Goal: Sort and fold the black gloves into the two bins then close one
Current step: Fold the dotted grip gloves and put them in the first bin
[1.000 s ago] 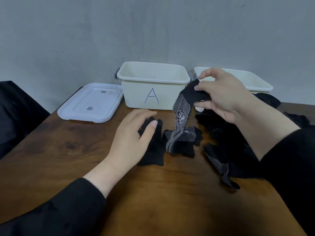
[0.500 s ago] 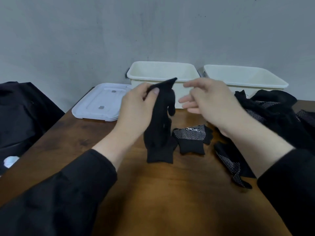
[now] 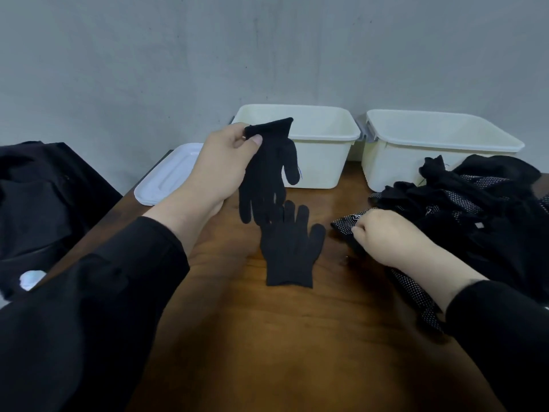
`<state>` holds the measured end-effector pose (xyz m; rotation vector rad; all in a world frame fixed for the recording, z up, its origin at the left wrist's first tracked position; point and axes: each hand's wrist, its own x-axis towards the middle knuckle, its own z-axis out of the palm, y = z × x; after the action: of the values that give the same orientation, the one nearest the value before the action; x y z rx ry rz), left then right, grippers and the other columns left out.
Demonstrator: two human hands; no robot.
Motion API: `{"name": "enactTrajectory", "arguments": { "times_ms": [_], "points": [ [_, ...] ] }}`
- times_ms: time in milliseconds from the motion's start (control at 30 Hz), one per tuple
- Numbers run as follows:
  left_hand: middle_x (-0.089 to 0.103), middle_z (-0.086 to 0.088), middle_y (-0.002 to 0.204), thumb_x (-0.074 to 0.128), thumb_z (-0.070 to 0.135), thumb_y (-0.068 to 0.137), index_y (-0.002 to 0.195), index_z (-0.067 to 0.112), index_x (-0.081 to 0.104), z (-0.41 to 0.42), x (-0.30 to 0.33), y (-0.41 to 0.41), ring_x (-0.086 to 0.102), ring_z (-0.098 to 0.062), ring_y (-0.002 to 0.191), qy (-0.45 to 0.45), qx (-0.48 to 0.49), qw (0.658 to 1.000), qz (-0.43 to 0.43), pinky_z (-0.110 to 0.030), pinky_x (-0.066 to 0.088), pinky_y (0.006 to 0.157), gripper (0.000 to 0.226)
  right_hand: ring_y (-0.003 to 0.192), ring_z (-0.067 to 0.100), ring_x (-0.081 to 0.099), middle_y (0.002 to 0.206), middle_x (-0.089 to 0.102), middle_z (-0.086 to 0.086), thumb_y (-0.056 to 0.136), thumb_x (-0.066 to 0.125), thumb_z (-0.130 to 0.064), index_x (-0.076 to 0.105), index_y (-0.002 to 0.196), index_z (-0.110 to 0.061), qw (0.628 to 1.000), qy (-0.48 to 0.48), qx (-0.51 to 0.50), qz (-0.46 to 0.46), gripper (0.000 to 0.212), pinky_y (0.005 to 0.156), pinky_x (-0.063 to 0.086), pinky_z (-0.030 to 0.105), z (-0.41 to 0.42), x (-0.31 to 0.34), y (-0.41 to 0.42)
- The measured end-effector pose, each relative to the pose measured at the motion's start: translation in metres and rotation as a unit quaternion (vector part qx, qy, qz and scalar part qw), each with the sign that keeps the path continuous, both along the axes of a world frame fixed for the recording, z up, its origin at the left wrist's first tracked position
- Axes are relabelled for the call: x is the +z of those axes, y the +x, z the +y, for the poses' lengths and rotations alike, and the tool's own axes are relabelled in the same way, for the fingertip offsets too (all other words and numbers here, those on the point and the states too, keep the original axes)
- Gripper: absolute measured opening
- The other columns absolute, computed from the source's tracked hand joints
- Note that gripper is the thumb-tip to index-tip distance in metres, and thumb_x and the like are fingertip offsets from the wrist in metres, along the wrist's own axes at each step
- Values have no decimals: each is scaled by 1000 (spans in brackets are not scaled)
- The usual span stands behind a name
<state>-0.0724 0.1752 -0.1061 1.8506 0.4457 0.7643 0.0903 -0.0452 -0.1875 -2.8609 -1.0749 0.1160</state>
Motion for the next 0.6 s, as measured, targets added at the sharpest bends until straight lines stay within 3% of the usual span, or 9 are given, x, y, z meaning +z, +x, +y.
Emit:
{"name": "enactTrajectory", "arguments": {
  "times_ms": [67,133,200,267,367,433,500,533,600],
  "points": [
    [71,-22,103,54,19,102,106,4,68,0,1,4,67,-18,85,11,-21,1000,2,-35,52,81,21,92,19,61,102,64,0,100,57,-38,68,112,-18,983,185,21,-2,26,83,50,34,3,12,-4],
    [68,-26,106,57,23,99,105,4,68,2,1,7,68,-26,89,17,-46,999,10,-44,52,88,23,95,10,60,114,61,-11,93,68,-39,59,129,-29,934,348,63,49,39,86,48,27,12,36,-20],
    [71,-23,107,59,28,95,104,7,70,4,-1,11,70,-30,99,15,-78,997,25,-54,50,99,25,93,4,61,126,57,-20,90,72,-39,47,142,-37,903,408,97,97,58,85,45,18,23,55,-29],
    [74,-16,109,60,28,95,108,9,71,7,-3,14,70,-29,108,11,-117,992,44,-57,48,104,25,79,7,65,126,60,-22,89,74,-38,48,142,-38,890,416,98,155,58,72,45,13,35,70,-30],
    [73,-18,102,63,32,93,109,2,66,13,-7,20,69,-25,99,13,-138,988,66,-43,49,99,35,59,15,63,91,71,-13,92,72,-30,69,104,-23,880,416,87,211,14,54,43,20,54,76,-25],
    [63,-22,82,68,35,90,99,-5,60,17,-7,25,58,-16,78,59,-107,990,70,-30,44,79,42,55,18,63,71,62,8,95,69,-23,62,83,-10,877,419,74,224,19,50,42,28,64,76,-23],
    [58,1,67,69,25,93,90,0,66,16,1,28,50,0,61,139,-45,987,71,-16,38,65,26,61,20,71,73,57,13,96,67,-18,58,82,-9,860,441,62,247,19,47,49,30,70,81,-24],
    [60,13,69,69,22,94,91,6,71,15,7,29,50,5,58,174,-16,983,58,-10,36,62,16,68,21,74,76,59,14,97,66,-16,59,86,-9,854,456,63,243,15,51,55,33,73,85,-25],
    [66,18,79,67,20,94,96,17,75,12,16,27,57,3,60,189,8,982,18,-10,41,63,9,83,20,76,86,68,18,97,66,-15,64,92,-7,844,490,70,209,10,67,63,38,75,90,-25]
  ]
}}
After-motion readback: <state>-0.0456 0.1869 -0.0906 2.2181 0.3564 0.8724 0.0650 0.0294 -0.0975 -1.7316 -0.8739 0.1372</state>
